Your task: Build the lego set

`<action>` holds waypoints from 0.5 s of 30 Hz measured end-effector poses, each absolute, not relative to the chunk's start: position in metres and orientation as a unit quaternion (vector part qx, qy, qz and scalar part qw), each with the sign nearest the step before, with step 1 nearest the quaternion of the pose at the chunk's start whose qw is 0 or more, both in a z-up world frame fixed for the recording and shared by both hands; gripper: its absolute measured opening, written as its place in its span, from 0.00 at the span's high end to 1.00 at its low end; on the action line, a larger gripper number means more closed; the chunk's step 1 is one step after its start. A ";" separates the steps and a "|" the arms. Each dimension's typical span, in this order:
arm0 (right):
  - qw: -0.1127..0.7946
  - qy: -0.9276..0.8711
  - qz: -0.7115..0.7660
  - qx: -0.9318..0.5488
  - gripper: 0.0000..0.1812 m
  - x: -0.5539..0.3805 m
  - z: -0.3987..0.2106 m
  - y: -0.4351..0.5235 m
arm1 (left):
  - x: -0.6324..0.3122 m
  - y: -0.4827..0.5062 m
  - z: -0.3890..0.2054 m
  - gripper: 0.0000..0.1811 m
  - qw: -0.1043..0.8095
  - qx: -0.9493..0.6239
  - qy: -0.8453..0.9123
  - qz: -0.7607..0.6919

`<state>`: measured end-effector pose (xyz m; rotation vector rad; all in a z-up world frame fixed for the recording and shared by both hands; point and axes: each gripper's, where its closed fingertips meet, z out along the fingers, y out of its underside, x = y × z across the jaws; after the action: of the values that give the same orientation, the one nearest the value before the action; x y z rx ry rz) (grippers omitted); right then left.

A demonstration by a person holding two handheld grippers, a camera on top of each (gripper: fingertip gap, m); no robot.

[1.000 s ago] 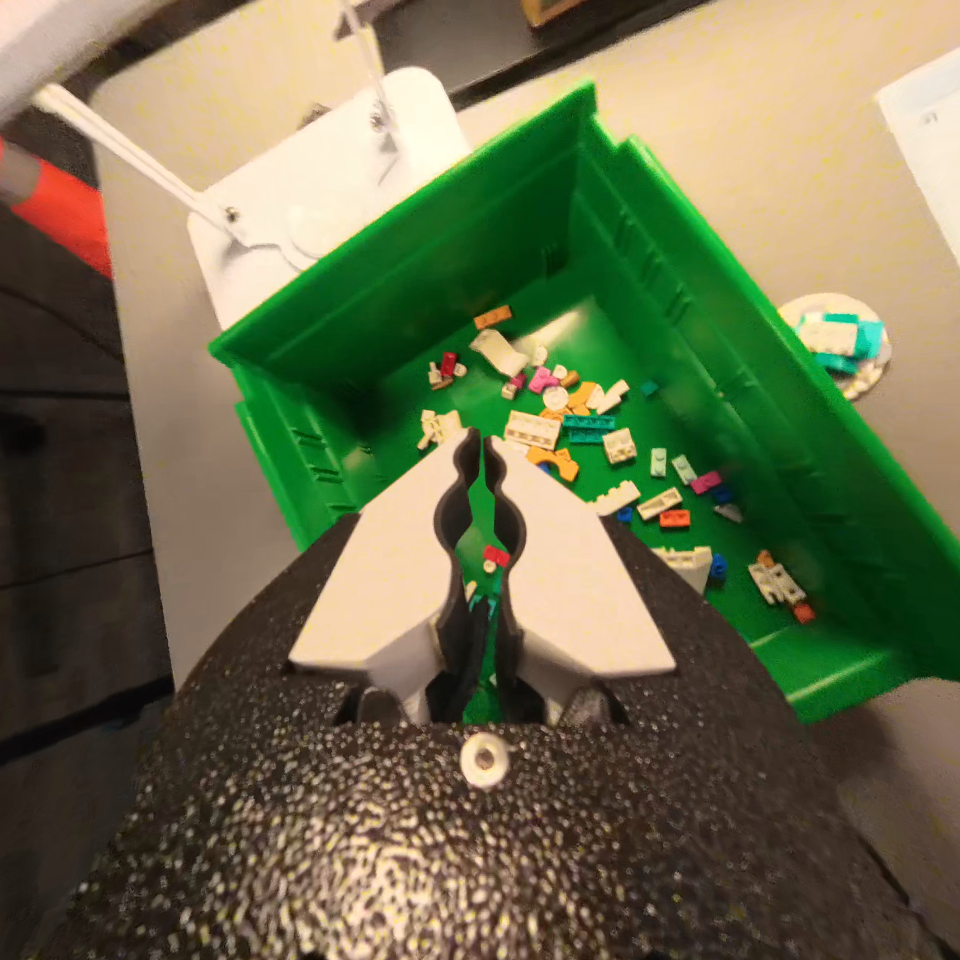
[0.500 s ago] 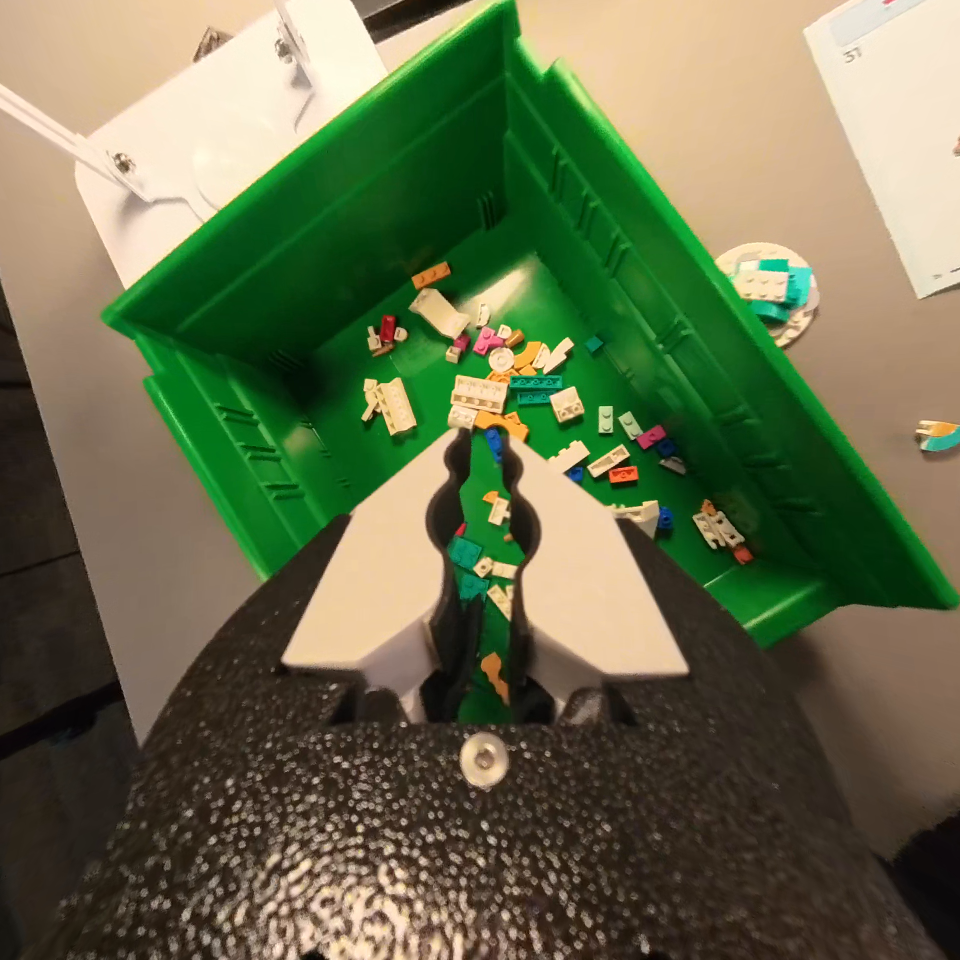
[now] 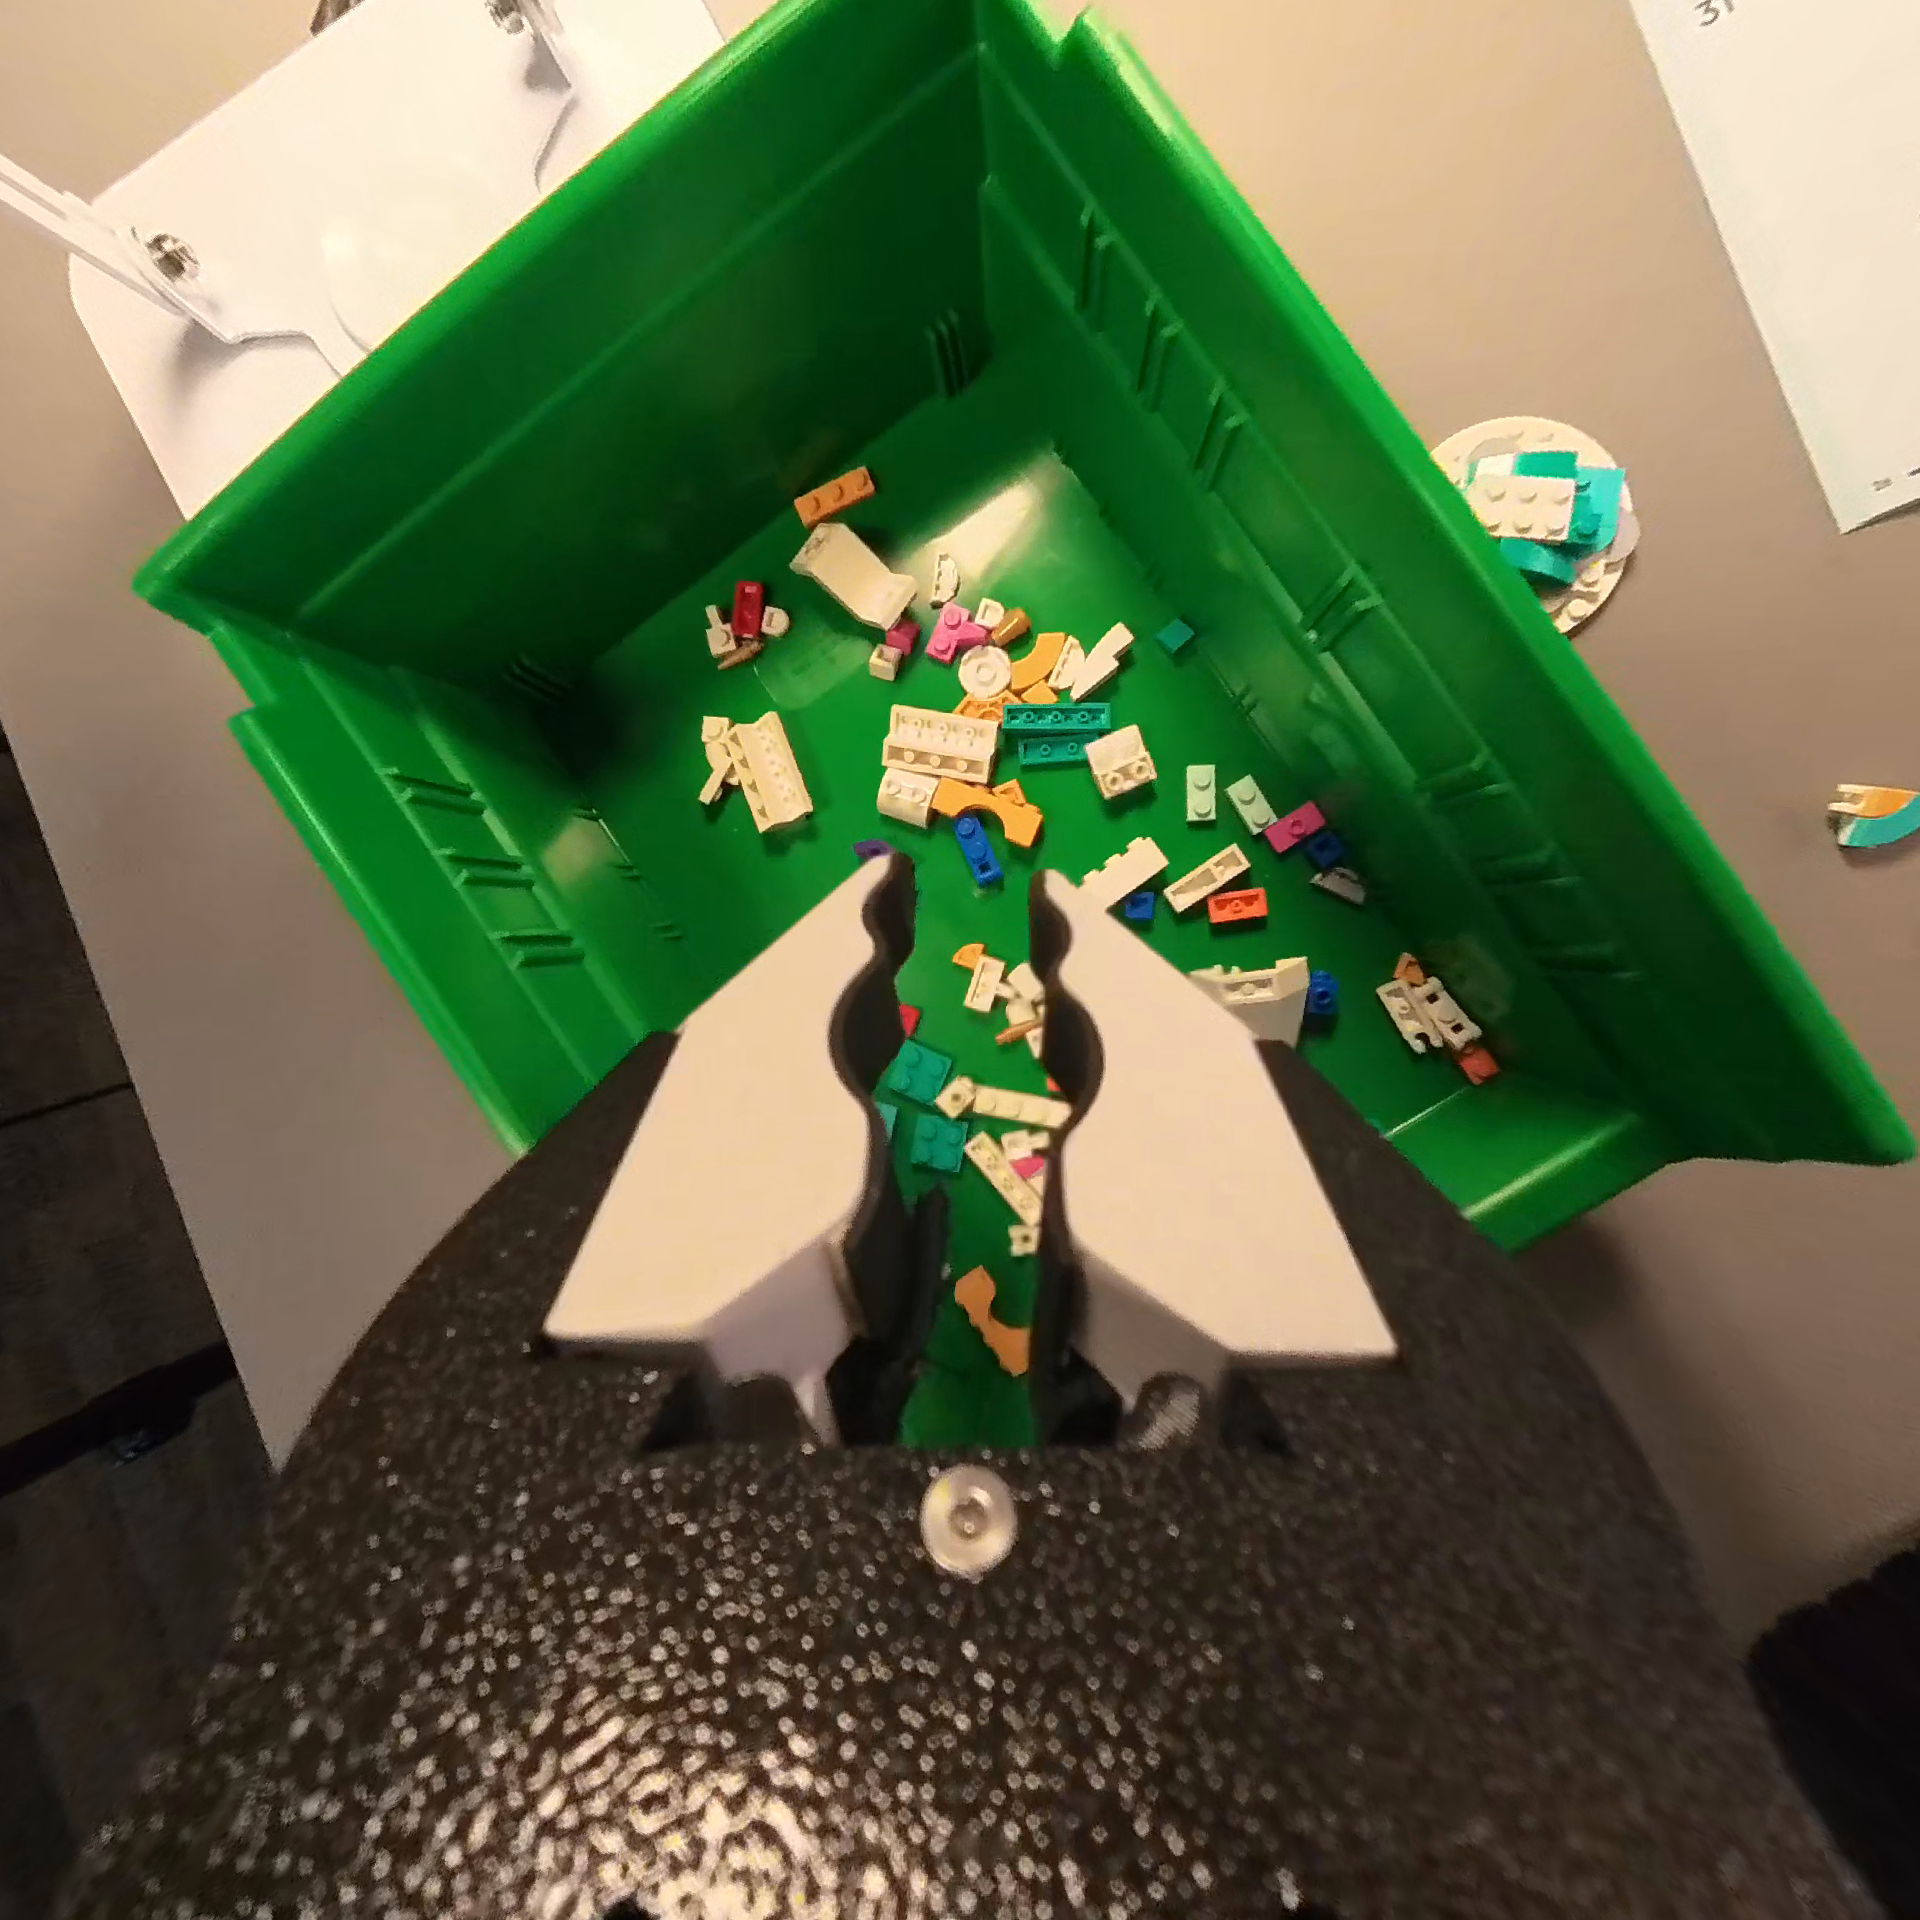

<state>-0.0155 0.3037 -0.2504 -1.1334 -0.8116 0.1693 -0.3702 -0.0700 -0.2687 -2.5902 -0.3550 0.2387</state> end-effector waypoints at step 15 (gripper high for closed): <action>0.763 -0.376 0.078 -0.520 1.00 -0.016 -0.251 0.304 | -0.372 -0.082 -0.262 0.92 0.260 -0.949 -0.145 0.100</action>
<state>-0.0161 0.3037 -0.2509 -1.1316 -0.8173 0.1690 -0.3715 -0.0821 -0.2617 -2.5720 -0.3919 0.2717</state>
